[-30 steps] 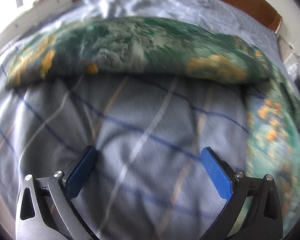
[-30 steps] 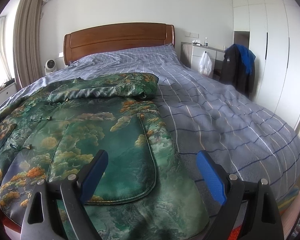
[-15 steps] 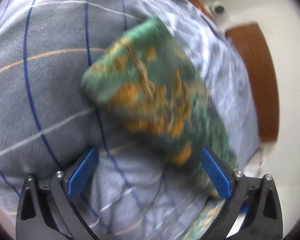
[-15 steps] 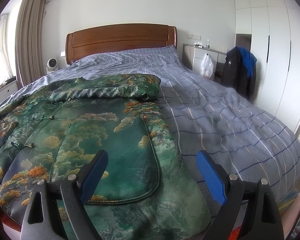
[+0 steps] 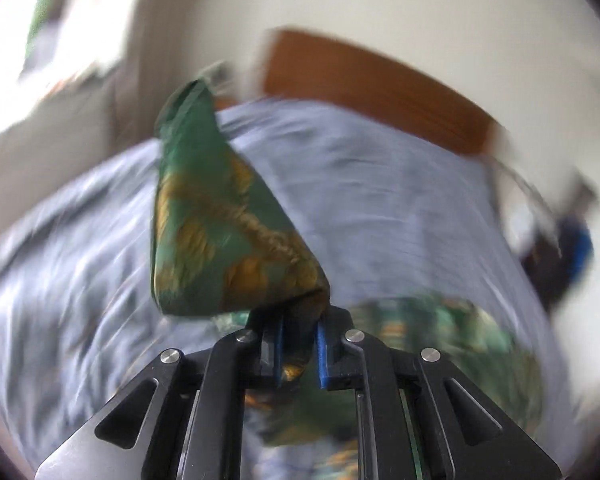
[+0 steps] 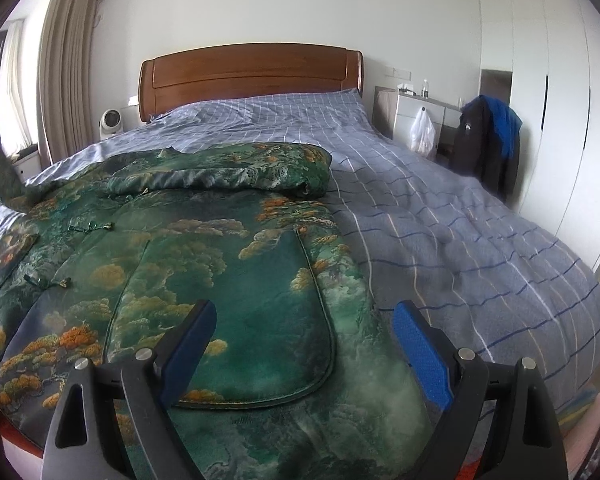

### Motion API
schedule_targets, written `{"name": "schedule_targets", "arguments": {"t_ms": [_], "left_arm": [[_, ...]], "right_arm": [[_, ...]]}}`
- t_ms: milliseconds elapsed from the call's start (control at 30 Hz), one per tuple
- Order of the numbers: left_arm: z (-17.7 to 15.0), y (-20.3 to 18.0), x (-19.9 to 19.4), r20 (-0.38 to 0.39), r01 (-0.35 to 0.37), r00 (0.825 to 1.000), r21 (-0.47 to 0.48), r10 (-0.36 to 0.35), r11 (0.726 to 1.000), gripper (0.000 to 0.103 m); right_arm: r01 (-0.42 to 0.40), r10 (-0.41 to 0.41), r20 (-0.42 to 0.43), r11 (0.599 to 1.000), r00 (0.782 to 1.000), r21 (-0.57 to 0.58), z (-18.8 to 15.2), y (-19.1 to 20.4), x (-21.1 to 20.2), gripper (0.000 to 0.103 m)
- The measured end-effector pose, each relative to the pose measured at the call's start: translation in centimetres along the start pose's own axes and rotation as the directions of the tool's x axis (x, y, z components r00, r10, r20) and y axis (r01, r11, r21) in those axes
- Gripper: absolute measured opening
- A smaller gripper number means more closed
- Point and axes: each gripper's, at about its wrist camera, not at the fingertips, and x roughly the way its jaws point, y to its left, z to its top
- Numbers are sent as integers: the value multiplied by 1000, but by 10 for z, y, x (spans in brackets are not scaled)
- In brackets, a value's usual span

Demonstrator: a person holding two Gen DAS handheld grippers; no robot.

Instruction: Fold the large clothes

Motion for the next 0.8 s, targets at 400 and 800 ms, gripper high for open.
{"name": "schedule_targets", "arguments": {"t_ms": [400, 800], "left_arm": [[-157, -311, 127, -362, 272, 929, 524, -78, 807, 40], [-171, -267, 56, -403, 333, 899, 376, -171, 864, 92]], "right_arm": [[-27, 24, 25, 993, 999, 115, 2, -25, -8, 89], [-44, 39, 30, 980, 999, 194, 2, -41, -7, 89]]}}
